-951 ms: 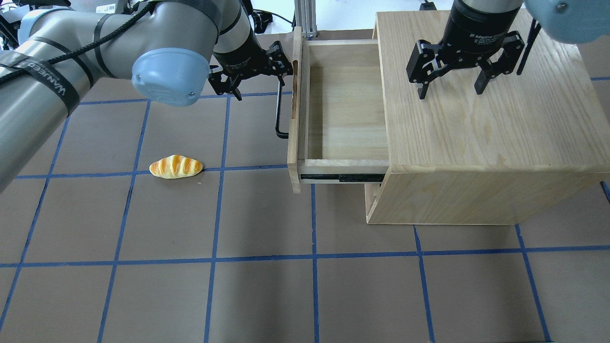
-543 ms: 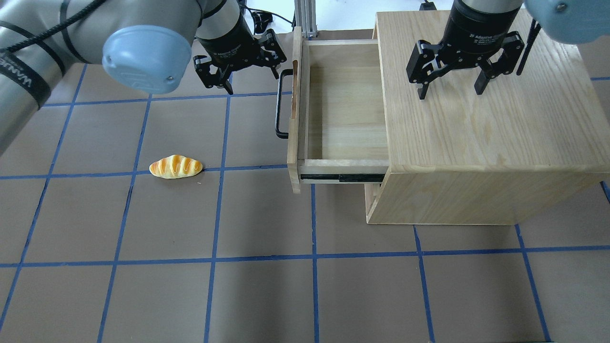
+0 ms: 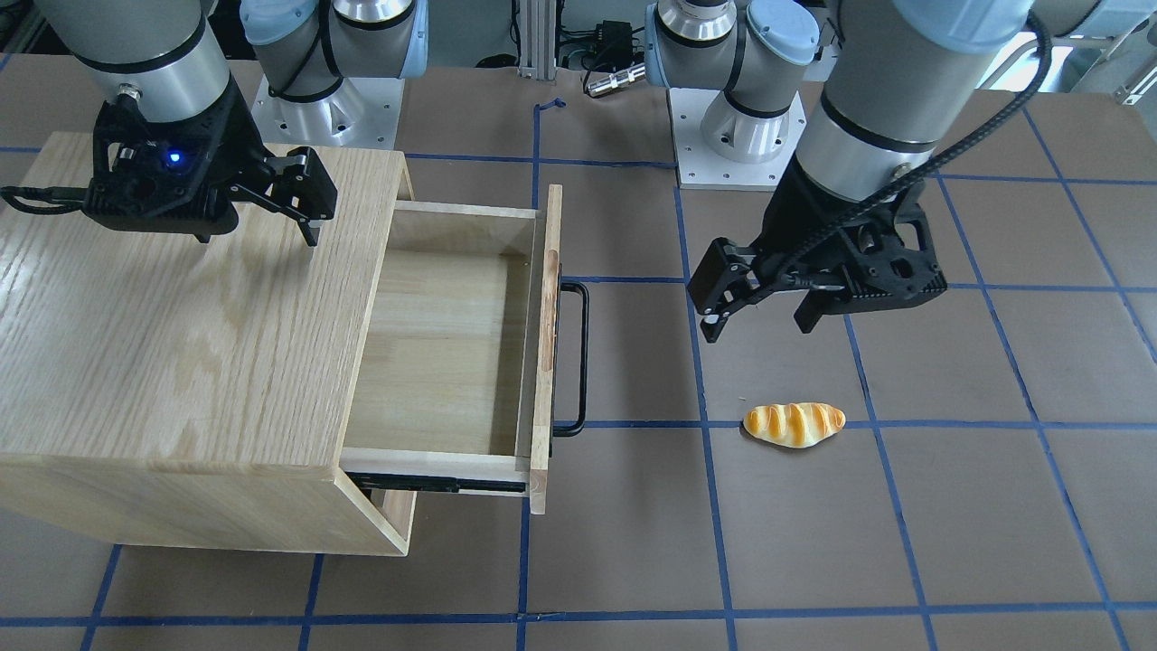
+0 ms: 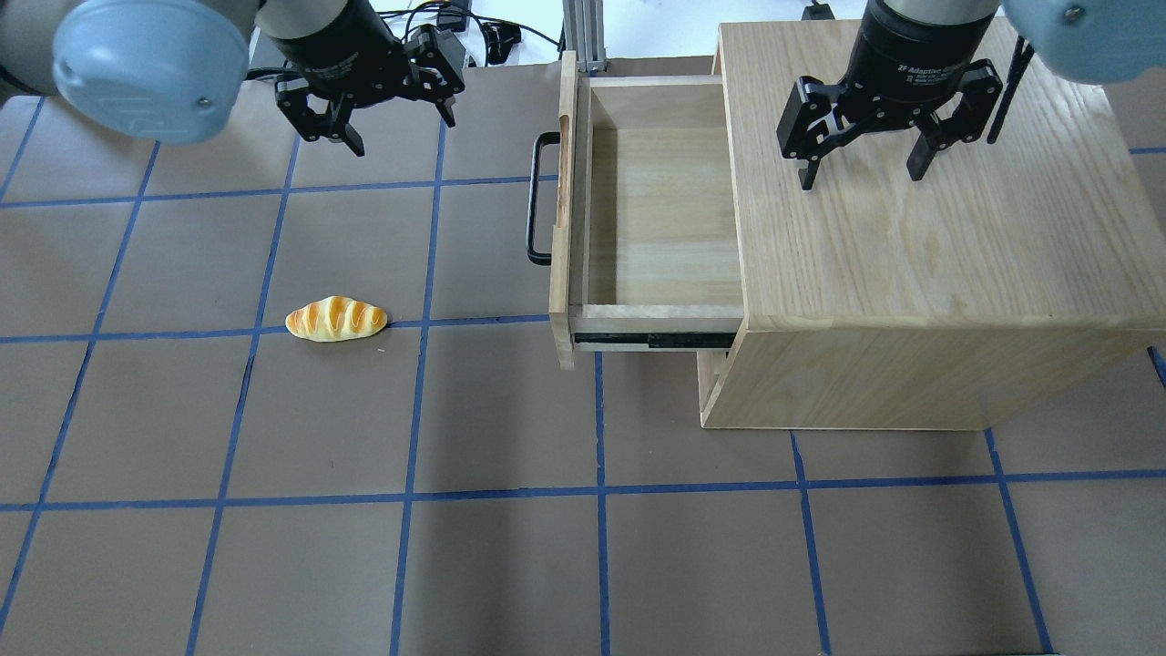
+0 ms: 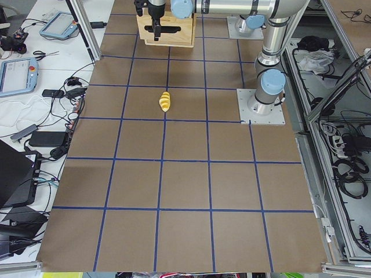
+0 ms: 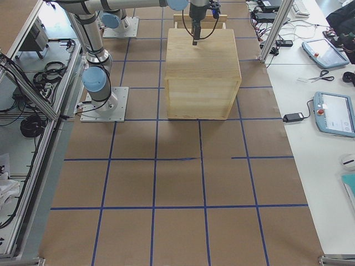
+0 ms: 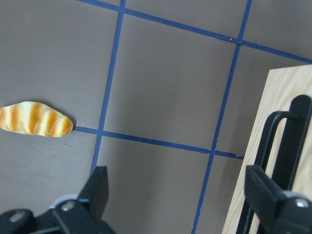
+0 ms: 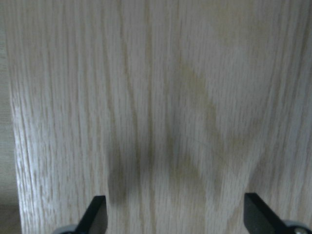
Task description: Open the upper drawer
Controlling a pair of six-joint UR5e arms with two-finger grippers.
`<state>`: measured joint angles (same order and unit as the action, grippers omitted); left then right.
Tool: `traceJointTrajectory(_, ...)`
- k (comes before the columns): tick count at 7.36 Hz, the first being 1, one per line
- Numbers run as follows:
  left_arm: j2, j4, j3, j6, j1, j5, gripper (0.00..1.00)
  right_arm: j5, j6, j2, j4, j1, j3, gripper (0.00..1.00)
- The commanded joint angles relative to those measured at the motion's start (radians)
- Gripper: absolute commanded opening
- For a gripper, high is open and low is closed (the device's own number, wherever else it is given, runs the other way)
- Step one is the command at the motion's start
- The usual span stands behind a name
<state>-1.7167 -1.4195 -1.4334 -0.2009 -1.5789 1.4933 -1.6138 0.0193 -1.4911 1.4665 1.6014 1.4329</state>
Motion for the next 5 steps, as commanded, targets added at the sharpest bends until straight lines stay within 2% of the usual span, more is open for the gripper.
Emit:
traceJointTrajectory(1, 0.064, -0.116, -0.010, 0.169, 0.083, 0.076, 1.00, 0.000, -0.001, 0.000, 0.000, 0.000, 0.000, 1.00)
traceJointTrajectory(5, 0.104, -0.147, -0.059, 0.212, 0.093, 0.076, 1.00, 0.000, 0.001, 0.000, 0.000, 0.000, 0.001, 1.00)
